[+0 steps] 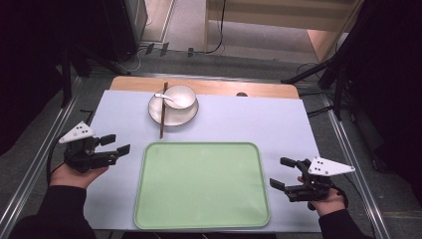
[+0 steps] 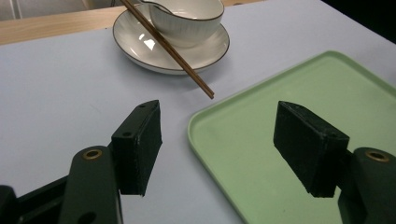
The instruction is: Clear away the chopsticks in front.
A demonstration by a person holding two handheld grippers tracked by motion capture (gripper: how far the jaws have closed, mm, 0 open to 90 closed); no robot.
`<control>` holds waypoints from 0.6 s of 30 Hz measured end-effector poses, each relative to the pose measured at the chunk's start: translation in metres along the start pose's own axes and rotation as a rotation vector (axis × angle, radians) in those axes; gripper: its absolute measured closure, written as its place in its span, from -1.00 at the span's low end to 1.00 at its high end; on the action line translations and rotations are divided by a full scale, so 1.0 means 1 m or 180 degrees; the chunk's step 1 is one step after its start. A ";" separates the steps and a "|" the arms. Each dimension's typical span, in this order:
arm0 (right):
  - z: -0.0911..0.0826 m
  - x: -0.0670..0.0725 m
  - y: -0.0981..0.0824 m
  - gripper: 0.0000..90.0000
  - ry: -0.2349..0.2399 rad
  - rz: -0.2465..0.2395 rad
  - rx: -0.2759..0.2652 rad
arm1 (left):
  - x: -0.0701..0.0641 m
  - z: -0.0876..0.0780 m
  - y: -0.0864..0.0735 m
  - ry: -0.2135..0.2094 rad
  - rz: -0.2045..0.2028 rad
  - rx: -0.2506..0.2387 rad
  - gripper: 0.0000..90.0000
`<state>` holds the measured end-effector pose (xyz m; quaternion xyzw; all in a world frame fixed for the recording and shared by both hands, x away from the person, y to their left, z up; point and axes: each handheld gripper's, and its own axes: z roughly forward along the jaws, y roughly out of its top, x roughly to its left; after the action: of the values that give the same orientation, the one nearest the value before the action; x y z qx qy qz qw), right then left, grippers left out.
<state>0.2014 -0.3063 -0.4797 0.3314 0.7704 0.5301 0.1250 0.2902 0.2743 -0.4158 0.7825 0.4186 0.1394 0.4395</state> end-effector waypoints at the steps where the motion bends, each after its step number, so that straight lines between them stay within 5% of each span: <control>1: 0.000 0.000 0.000 -0.62 -0.0003 0.0006 0.0007 | 0.001 0.002 0.004 0.0003 -0.0018 0.0016 -0.27; 18: 0.000 0.000 -0.001 -0.62 -0.0043 0.0021 0.0029 | 0.016 0.041 0.041 0.0020 -0.0143 0.0285 -0.25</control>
<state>0.2014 -0.3069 -0.4804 0.3381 0.7709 0.5247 0.1268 0.3461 0.2529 -0.4088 0.7913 0.4433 0.1131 0.4057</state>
